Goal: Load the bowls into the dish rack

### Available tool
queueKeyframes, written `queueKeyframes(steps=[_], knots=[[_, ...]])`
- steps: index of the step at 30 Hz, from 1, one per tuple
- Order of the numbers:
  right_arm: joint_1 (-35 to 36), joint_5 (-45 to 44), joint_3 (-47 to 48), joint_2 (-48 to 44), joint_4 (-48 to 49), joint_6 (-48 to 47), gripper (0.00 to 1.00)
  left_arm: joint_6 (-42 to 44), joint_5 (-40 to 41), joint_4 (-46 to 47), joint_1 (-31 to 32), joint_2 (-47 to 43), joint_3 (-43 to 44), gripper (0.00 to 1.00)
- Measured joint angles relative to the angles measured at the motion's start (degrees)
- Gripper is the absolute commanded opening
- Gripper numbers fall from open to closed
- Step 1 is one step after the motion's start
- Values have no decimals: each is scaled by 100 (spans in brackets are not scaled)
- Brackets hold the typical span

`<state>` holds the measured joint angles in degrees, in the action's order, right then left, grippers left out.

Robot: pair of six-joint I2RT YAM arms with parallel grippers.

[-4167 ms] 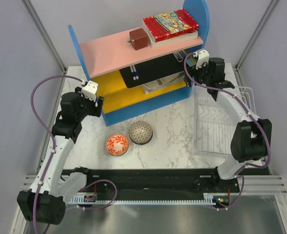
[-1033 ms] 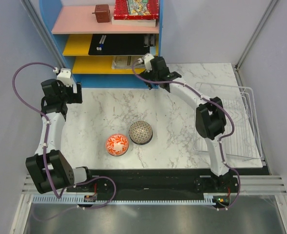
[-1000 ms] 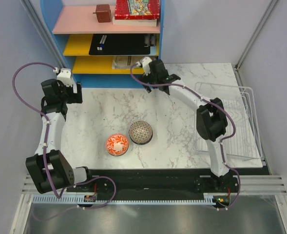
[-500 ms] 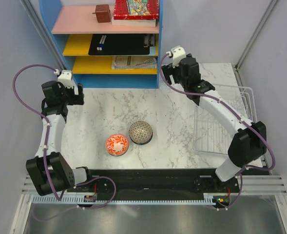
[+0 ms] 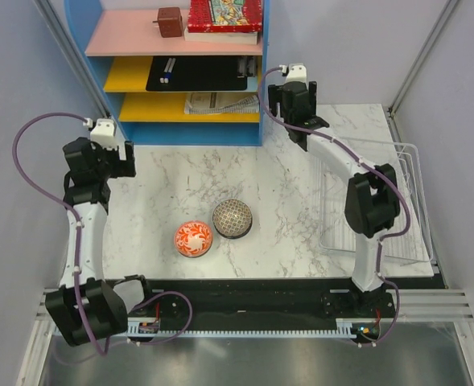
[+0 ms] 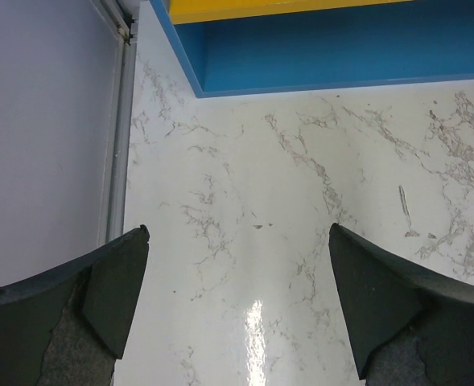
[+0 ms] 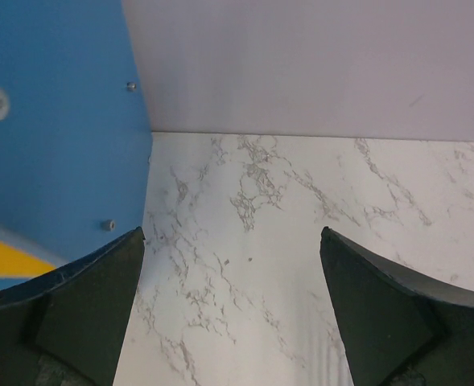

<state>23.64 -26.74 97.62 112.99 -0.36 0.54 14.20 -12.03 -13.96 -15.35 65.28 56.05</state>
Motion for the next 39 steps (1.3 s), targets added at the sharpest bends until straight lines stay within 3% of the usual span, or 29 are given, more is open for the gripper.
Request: queueKeyframes(steps=[10, 25, 39], knots=[[-435, 490, 1475, 1366, -498, 675, 97, 44, 479, -424, 0, -1115, -297, 100], [-531, 2044, 2463, 2232, -861, 874, 96, 42, 901, -1108, 0, -1384, -492, 100], [-533, 1902, 3980, 3093, -1384, 645, 98, 50, 892, -1425, 0, -1596, -568, 100]])
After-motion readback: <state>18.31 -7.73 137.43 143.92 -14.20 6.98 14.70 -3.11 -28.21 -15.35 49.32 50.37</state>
